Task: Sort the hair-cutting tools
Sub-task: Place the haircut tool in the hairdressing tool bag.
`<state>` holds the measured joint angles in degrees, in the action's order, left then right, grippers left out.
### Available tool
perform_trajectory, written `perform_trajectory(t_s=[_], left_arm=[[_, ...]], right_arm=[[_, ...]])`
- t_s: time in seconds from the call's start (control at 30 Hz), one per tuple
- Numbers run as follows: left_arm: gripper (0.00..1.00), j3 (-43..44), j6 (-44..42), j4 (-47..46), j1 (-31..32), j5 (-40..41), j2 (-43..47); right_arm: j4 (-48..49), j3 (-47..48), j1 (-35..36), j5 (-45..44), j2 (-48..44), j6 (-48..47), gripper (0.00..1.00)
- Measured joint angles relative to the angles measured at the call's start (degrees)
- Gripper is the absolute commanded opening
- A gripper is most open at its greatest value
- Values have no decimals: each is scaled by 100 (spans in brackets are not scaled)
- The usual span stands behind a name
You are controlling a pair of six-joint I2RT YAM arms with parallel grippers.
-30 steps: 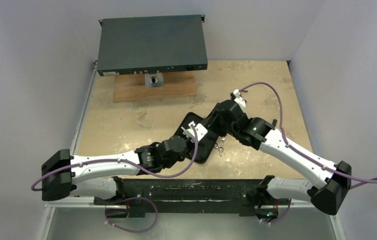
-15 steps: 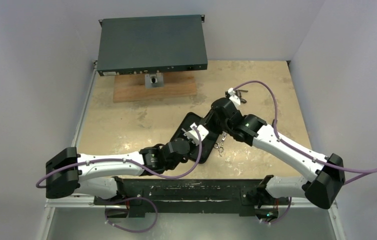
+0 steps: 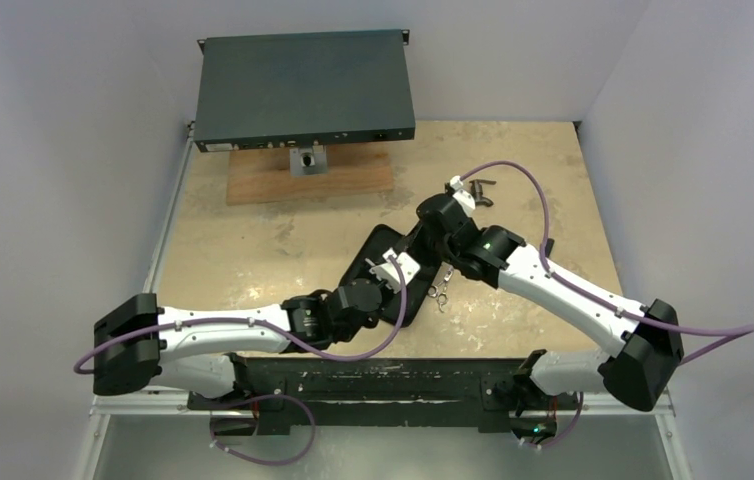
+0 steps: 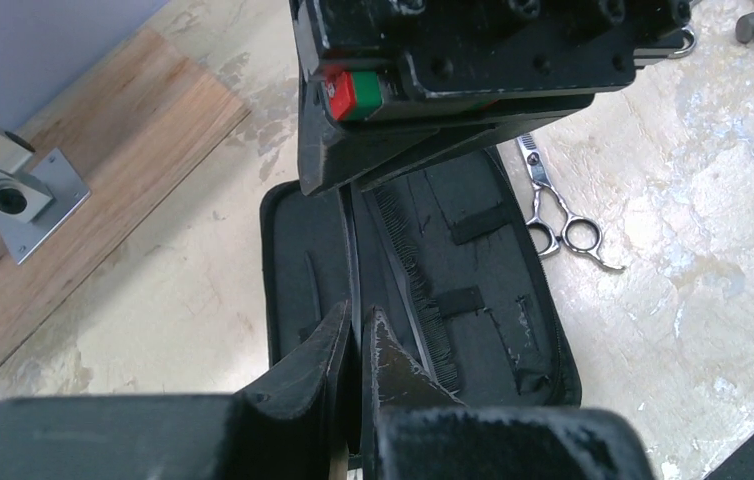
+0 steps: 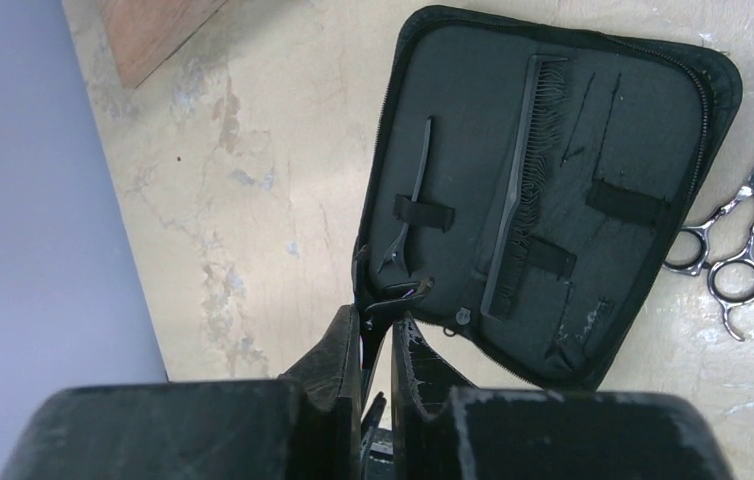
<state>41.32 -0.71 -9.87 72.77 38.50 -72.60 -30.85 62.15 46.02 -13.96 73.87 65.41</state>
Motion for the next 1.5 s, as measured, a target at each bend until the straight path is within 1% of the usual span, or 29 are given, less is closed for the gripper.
perform_trajectory(t_s=[0.13, 0.2, 0.33, 0.4, 0.43, 0.6, 0.73, 0.83, 0.9, 1.0, 1.17, 1.3, 1.5], left_arm=[[1, 0, -9, -39, 2, 55, -46], [12, 0, 0, -42, 7, 81, -55], [40, 2, 120, -24, 17, 125, -57], [51, 2, 225, 61, 39, 201, -33], [53, 2, 284, 127, 44, 243, 2], [57, 2, 549, 527, 44, 468, 505], [57, 2, 1005, 1034, -26, 695, 1115], [54, -57, 1648, 1429, -367, 717, 1558], [53, -280, 2124, 1587, -721, 673, 1762], [52, -601, 2570, 1788, -977, 662, 1720], [52, -802, 3217, 2028, -1021, 654, 1178], [51, -973, 3582, 1921, -1220, 595, 988], [50, -1349, 3869, 1438, -1532, 328, 796]], right_arm=[[-2, 0, 4, 4, 0, 9, 0], [-4, 0, 4, 0, 0, 9, 0], [-35, 0, 0, -81, -2, -15, 0], [-87, 0, -35, -214, -4, -61, 0], [-116, 0, -61, -291, -7, -98, 0], [-129, 0, -219, -481, -11, -197, 0], [-101, 0, -302, -682, 13, -275, 0], [37, -4, -332, -809, 151, -299, 0], [234, -24, -332, -870, 365, -308, 0], [424, -46, -334, -931, 765, -321, 0], [647, -44, -332, -1093, 1401, -380, 0], [800, 33, -334, -1259, 1869, -402, 0], [994, 304, -332, -1530, 2461, -415, 0]])
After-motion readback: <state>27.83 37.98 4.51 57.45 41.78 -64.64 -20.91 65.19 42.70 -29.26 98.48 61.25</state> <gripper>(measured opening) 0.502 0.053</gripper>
